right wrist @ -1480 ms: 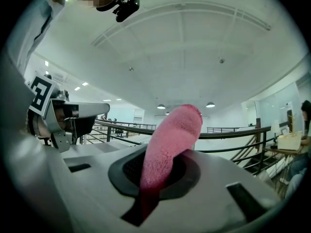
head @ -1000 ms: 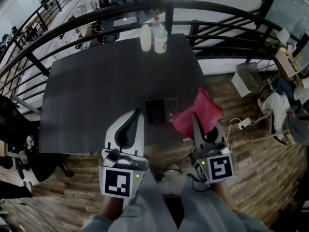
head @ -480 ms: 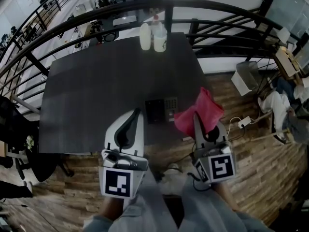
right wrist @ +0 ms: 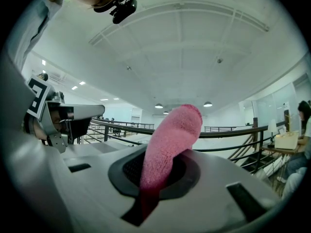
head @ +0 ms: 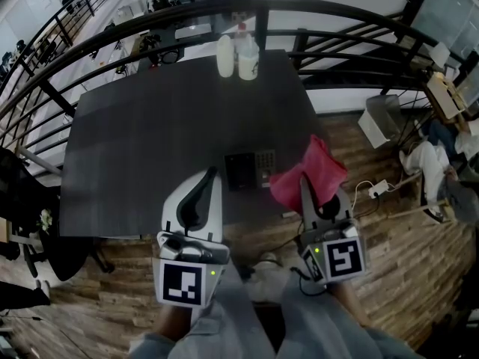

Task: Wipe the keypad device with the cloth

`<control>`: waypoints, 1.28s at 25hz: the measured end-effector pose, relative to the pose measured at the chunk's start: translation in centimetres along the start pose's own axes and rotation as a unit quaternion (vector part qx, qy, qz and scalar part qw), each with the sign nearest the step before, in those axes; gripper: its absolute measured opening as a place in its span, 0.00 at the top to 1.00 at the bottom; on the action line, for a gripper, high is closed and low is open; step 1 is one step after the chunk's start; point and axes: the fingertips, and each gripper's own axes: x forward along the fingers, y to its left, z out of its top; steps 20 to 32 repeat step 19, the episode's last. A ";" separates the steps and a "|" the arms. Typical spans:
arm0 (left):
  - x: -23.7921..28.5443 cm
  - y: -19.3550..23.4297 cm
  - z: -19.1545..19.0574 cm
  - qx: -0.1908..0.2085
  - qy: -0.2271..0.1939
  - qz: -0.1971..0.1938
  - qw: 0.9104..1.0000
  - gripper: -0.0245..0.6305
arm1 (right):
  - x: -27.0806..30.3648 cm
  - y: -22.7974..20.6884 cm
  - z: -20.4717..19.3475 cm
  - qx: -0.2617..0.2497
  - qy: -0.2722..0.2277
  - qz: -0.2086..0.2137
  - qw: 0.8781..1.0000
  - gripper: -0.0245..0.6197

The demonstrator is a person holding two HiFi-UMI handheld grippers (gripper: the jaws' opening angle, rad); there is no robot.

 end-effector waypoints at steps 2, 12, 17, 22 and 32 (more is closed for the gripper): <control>0.1 -0.1 0.1 0.000 -0.001 -0.001 1.000 0.95 | 0.0 -0.1 0.1 0.000 -0.001 0.000 1.000 0.92; -0.2 -0.3 0.0 -0.001 -0.001 -0.005 1.000 0.95 | -0.2 0.3 0.0 -0.003 0.002 0.004 1.000 0.92; -0.3 -0.2 0.1 -0.001 0.001 -0.005 1.000 0.95 | -0.2 0.4 0.1 -0.001 0.001 0.003 1.000 0.92; -0.3 -0.2 0.1 0.000 0.002 -0.006 1.000 0.95 | -0.2 0.5 0.2 -0.002 0.002 0.004 1.000 0.92; -0.3 -0.2 0.1 0.000 0.002 -0.006 1.000 0.95 | -0.2 0.5 0.2 -0.002 0.002 0.004 1.000 0.92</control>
